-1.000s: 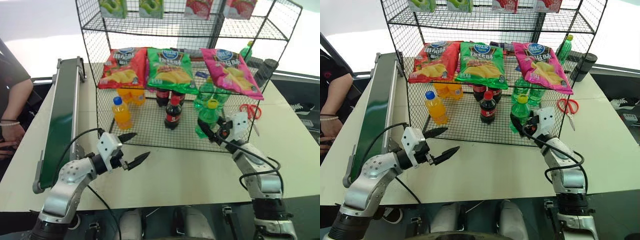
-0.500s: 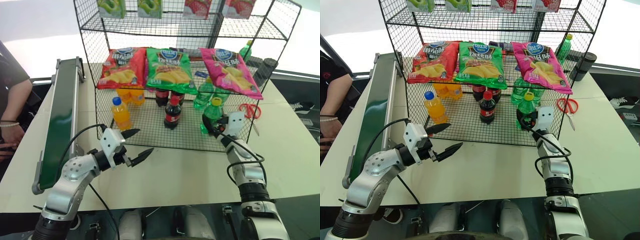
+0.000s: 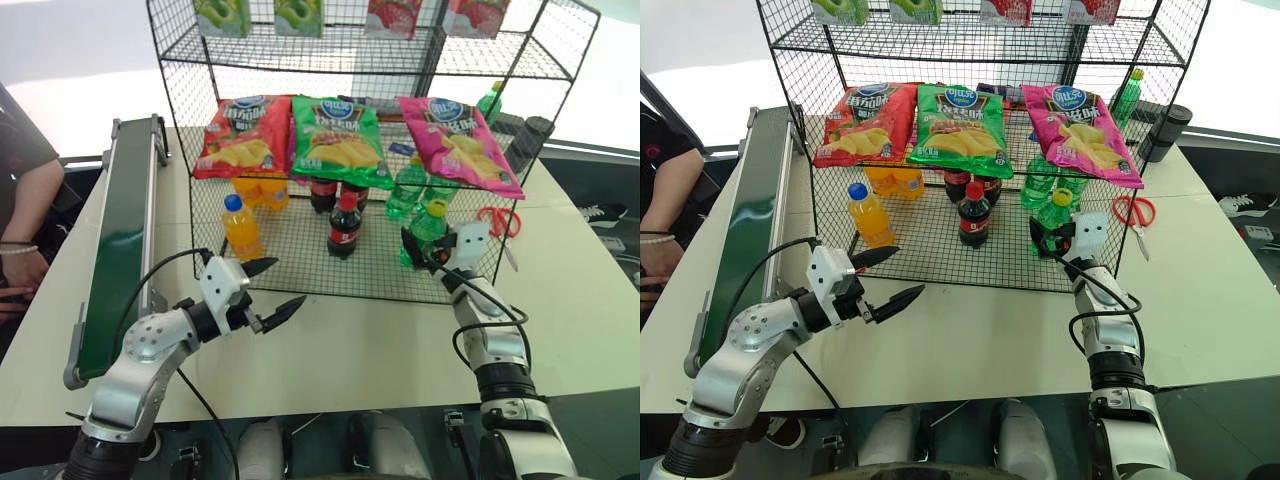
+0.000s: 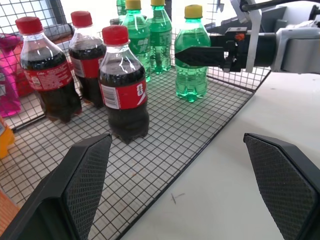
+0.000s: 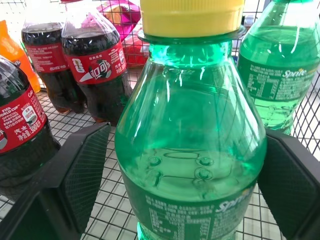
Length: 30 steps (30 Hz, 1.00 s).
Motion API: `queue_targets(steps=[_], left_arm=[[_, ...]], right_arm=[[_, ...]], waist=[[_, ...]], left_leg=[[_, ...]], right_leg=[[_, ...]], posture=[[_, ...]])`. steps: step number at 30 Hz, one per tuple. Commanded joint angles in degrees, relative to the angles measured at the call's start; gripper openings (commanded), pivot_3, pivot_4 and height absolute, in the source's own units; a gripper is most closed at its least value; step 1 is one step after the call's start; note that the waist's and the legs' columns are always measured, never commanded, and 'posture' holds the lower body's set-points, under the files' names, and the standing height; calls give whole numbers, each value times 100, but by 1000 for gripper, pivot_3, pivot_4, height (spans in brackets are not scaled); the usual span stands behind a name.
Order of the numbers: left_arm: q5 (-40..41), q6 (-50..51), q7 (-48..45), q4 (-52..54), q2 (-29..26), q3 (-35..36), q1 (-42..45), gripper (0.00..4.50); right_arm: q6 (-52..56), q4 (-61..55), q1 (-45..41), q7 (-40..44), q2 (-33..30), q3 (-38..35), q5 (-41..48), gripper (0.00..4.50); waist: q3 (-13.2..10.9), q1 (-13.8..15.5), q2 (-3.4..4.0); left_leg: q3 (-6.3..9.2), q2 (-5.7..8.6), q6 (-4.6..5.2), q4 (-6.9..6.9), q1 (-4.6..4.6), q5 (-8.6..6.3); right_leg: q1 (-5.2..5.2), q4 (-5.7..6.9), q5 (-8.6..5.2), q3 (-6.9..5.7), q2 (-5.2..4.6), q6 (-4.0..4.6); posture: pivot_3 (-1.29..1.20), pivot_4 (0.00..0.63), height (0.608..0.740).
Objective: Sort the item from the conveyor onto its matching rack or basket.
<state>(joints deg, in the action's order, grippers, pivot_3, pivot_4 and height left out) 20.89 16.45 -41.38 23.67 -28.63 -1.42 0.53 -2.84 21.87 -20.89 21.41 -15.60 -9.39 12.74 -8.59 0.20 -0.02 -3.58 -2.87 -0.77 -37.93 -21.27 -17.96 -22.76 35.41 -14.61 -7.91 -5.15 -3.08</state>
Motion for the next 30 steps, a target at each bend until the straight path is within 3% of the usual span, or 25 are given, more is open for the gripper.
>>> queue_targets(steps=[1,16,25,30], left_arm=[[42,17,94,124,11,89,152,4500],[163,373,93,-10,-235,356,178,4500],[465,680,4,235,-670,952,-445,4500],[397,657,-31,278,-746,965,-758,4500]], right_arm=[[-124,-235,189,246,-249,-25,-32,4423],[613,-2057,1417,1395,-1309,-5,189,4423],[1445,-3320,2315,2508,-2442,-708,1136,4423],[1732,-3618,2515,2784,-2713,-903,1414,4423]], waist=[[1,20,-1],[3,54,3],[4,55,2],[5,53,-2]], left_leg=[[1,0,0,0,0,0],[1,1,0,-2,1,0],[3,0,2,-2,2,-1],[3,0,2,-2,1,-1]], right_leg=[[2,-1,0,0,-1,0],[4,-1,0,-1,-1,0],[3,-4,-1,-2,-1,1],[4,-11,-2,-2,-1,1]], posture=[[0,150,736],[0,150,736],[0,150,736],[0,150,736]])
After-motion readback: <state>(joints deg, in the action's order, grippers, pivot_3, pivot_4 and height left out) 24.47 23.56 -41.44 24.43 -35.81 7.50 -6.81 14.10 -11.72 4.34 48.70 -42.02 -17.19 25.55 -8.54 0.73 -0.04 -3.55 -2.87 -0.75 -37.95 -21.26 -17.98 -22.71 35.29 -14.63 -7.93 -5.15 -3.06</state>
